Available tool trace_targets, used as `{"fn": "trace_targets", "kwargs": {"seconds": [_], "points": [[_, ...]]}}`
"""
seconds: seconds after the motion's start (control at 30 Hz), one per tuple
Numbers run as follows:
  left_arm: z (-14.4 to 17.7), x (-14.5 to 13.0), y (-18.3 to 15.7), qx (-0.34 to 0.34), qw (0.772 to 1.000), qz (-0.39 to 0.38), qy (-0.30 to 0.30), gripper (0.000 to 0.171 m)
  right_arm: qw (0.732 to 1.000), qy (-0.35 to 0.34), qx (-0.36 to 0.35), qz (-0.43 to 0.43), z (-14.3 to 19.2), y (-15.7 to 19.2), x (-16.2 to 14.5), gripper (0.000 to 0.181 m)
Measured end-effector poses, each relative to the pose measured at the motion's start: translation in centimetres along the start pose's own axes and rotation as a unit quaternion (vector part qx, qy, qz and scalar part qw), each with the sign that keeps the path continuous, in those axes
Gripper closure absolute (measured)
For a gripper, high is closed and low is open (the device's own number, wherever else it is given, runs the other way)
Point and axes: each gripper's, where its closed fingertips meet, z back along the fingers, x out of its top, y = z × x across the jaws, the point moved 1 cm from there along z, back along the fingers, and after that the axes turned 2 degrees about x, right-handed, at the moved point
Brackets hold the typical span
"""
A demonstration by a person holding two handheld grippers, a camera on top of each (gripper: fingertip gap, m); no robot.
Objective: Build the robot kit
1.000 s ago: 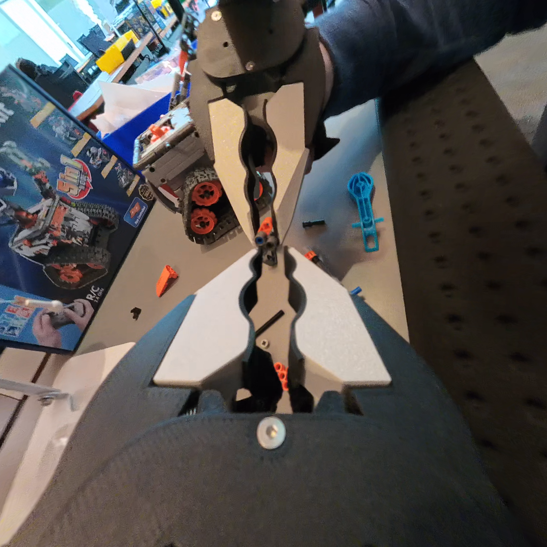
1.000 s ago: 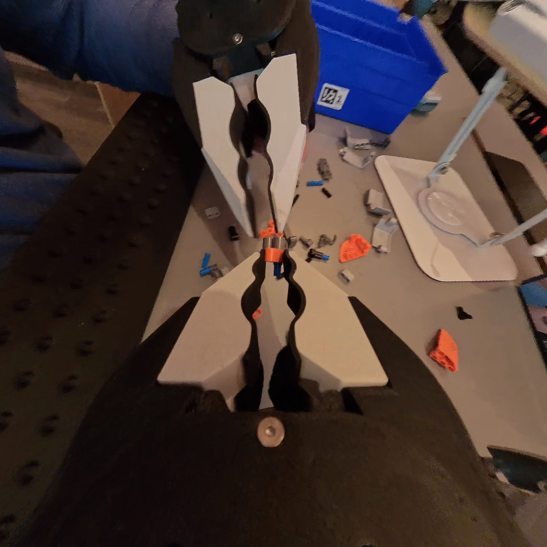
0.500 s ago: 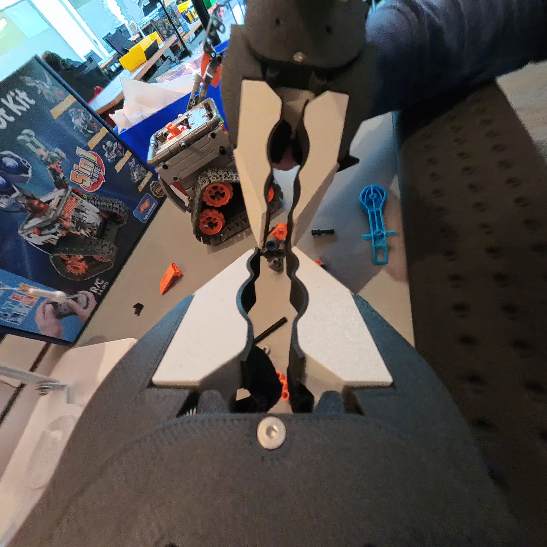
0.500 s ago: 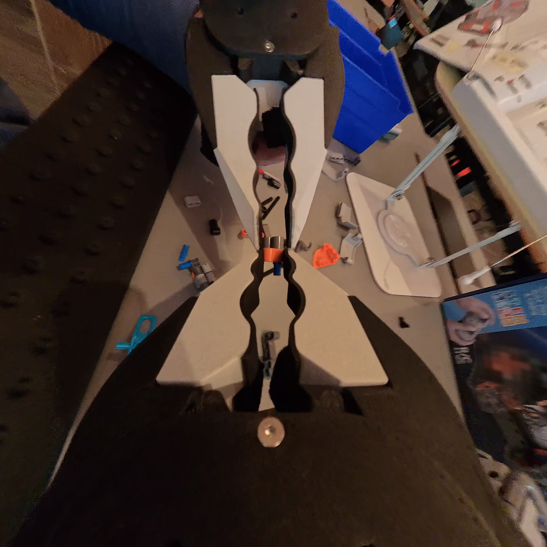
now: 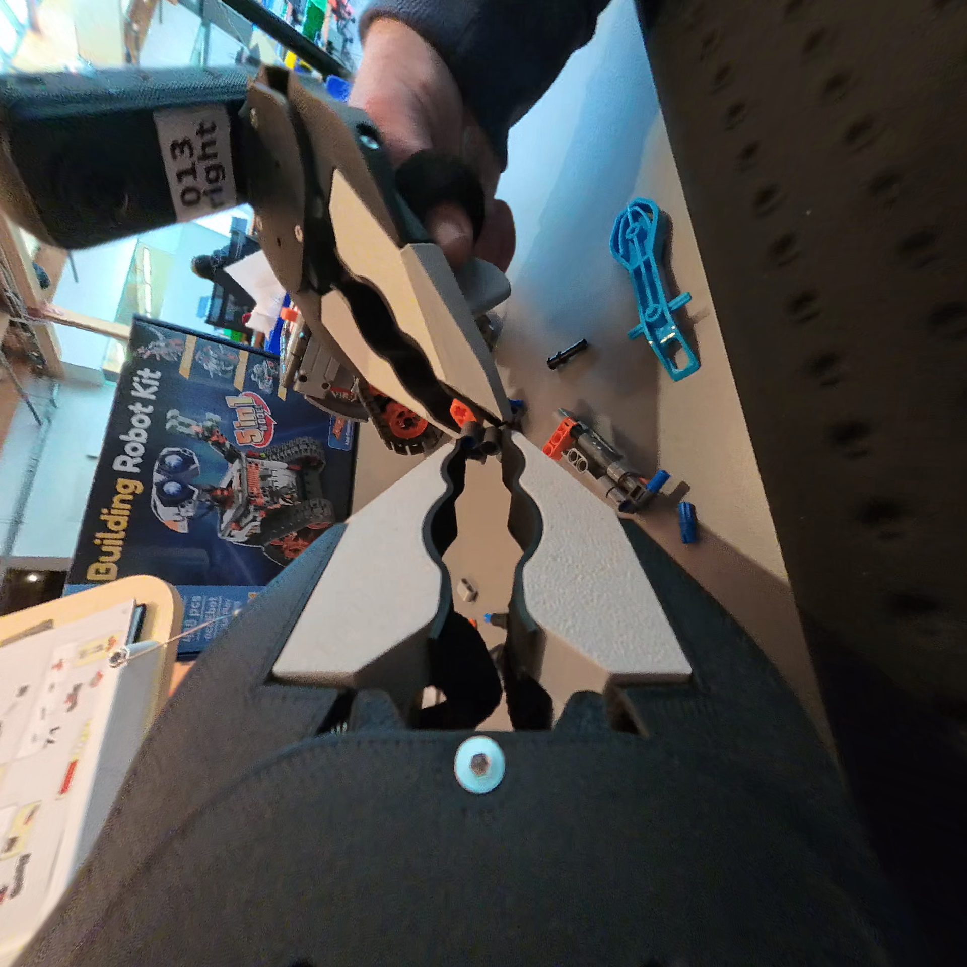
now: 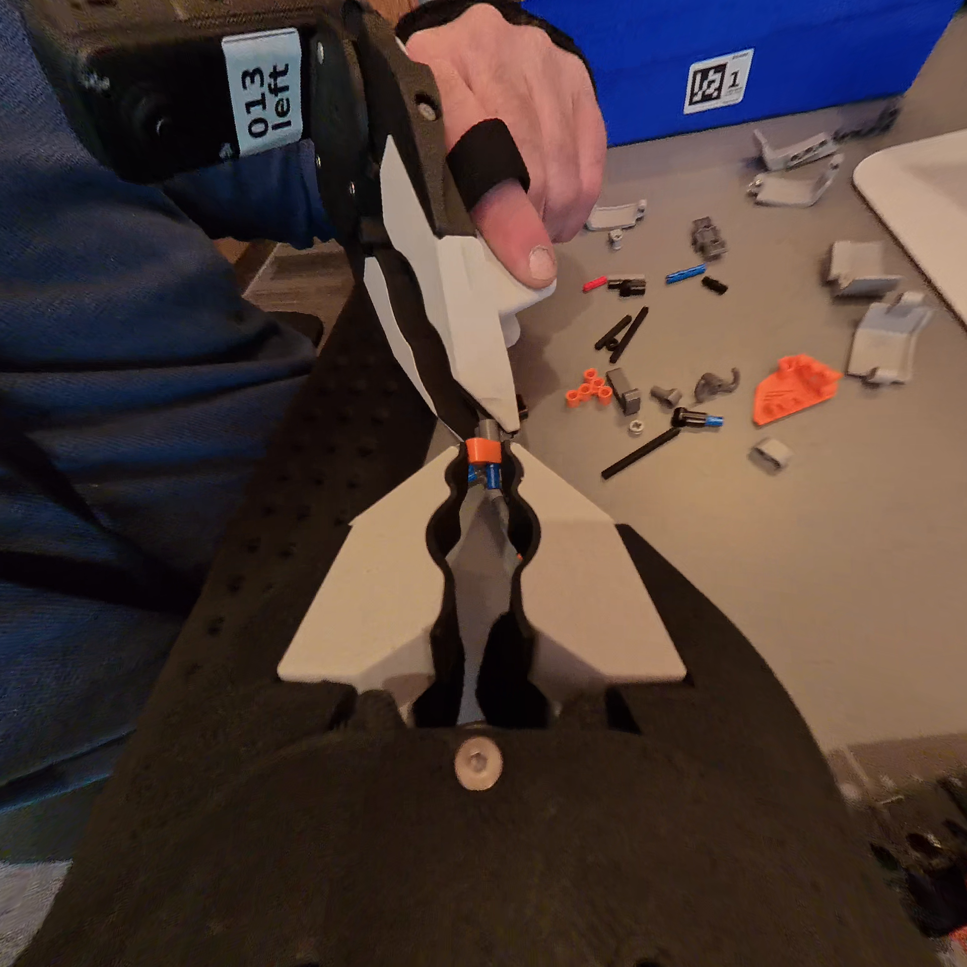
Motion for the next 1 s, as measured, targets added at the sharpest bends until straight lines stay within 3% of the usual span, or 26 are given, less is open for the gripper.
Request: {"fn": "trace_targets", "kwargs": {"seconds": [0.2,0.4,0.53,0.8,1.0], "points": [[0.2,0.7,0.1,0.033,0.997,-0.076,-0.003,0.161,0.995,-0.036,0.063,-0.071,0.4,0.5,0.4,0.173],[0.3,0.1,1.4,0.054,0.998,-0.034,0.001,0.160,0.998,-0.049,-0.046,0.013,1.4,-1.2,1.4,0.160],[0.6,0.0,2.3,0.066,0.998,-0.004,-0.009,0.160,0.993,-0.056,-0.081,0.065,1.8,-1.1,2.1,0.174],[0.9,-0.5,3.5,0.090,0.995,0.032,-0.018,0.159,0.980,-0.070,-0.141,0.119,2.1,-1.5,3.3,0.176],[1.2,-1.6,4.9,0.103,0.988,0.114,-0.018,0.148,0.967,-0.086,-0.190,0.149,2.6,-2.0,4.2,0.177]]}}
